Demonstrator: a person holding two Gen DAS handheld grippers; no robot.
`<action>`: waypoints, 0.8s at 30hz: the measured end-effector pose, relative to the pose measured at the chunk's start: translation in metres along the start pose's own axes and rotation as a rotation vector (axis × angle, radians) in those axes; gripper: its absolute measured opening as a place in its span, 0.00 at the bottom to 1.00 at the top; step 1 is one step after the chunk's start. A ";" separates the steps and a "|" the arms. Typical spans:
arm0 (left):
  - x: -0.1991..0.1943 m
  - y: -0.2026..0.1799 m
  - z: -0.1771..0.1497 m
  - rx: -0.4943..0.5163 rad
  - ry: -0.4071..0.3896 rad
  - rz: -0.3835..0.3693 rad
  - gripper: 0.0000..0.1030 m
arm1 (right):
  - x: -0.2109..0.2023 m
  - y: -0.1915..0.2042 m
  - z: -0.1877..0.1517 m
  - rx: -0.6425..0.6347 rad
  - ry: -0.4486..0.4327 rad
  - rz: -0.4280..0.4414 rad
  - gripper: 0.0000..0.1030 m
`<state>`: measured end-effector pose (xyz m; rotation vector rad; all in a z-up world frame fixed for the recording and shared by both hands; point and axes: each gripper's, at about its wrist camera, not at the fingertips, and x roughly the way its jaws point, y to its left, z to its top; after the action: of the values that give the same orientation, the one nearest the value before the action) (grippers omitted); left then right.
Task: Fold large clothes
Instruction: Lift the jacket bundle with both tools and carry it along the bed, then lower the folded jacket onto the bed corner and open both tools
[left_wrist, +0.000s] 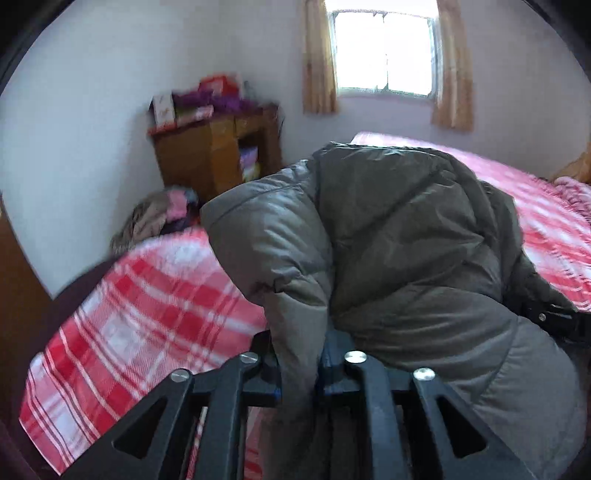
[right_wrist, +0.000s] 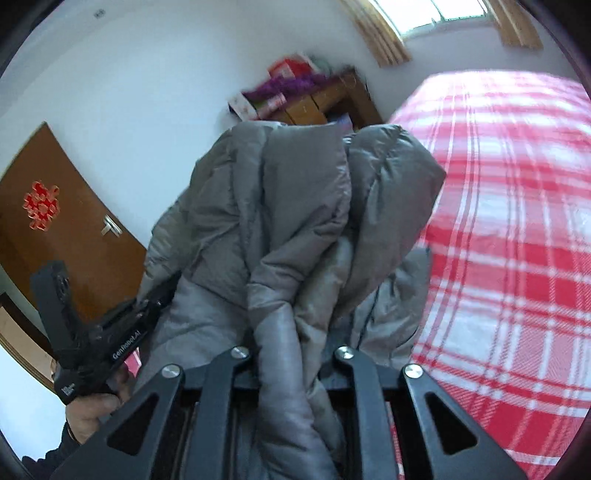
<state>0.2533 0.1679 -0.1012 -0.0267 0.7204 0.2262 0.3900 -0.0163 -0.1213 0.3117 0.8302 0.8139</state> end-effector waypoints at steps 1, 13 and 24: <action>0.005 0.003 -0.003 -0.010 0.007 0.009 0.34 | 0.009 0.000 -0.006 0.006 0.020 -0.019 0.19; 0.023 0.020 -0.018 -0.093 -0.004 0.053 0.78 | 0.025 0.006 -0.034 -0.074 0.017 -0.232 0.57; 0.031 0.024 -0.021 -0.119 0.011 0.056 0.84 | 0.017 -0.001 -0.039 -0.048 0.029 -0.292 0.75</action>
<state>0.2567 0.1950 -0.1363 -0.1217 0.7182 0.3225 0.3682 -0.0067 -0.1562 0.1320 0.8583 0.5648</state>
